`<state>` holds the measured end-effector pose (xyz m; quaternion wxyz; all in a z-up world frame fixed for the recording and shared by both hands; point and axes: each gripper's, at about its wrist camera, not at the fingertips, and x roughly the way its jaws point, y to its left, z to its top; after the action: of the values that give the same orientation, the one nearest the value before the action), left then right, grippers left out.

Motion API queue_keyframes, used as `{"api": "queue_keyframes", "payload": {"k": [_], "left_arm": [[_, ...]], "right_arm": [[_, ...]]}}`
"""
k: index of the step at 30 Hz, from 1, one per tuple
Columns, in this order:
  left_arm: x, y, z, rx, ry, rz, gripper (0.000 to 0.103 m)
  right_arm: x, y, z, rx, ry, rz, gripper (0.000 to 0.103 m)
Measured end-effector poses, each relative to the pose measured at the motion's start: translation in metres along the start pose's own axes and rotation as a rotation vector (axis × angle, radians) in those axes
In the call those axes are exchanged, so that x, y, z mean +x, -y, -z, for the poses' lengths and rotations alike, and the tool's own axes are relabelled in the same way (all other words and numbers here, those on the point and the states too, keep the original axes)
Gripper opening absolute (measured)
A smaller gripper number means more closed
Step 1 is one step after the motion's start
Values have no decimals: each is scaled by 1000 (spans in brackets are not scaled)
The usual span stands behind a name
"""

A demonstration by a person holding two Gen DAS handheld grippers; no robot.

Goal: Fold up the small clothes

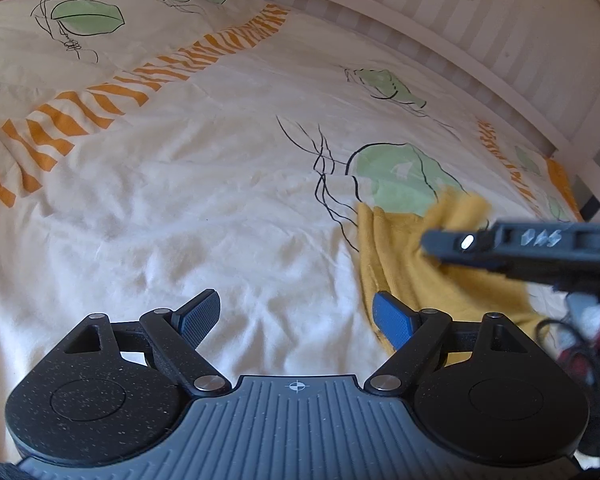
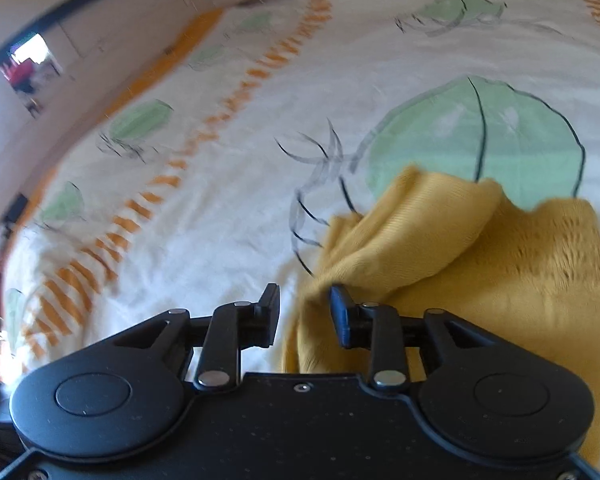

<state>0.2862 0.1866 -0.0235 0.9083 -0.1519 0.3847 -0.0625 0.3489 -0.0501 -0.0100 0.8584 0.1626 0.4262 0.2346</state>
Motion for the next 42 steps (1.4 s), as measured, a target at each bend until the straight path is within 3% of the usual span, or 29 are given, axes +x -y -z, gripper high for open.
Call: {"api": "queue_keyframes", "payload": {"k": [6,14,22,33,34,36,42], "left_arm": [[1,1,1,7,-5,0,83],[1,9,5,26,-11,19,83],[1,13,7,31,-27,44,83],[8,30,20,72,-84,127,83],[8,31,21,71,-89,135,83],[9,30,22,62,-98,156,83],[9,37,25,73,-107,197,83]], "right_arm": [[-29,-1,-12,-19,79,-34,42],[-38,8,28,-154,31,82,45],[-66,-17,104,-449,76,121,46],[-71,-26,151,-806,36,231,46],[-70,-26,154,-828,39,249,42],[-68,-25,154,-854,20,284,9],[-81,-17,161,-889,-2,309,8]]}}
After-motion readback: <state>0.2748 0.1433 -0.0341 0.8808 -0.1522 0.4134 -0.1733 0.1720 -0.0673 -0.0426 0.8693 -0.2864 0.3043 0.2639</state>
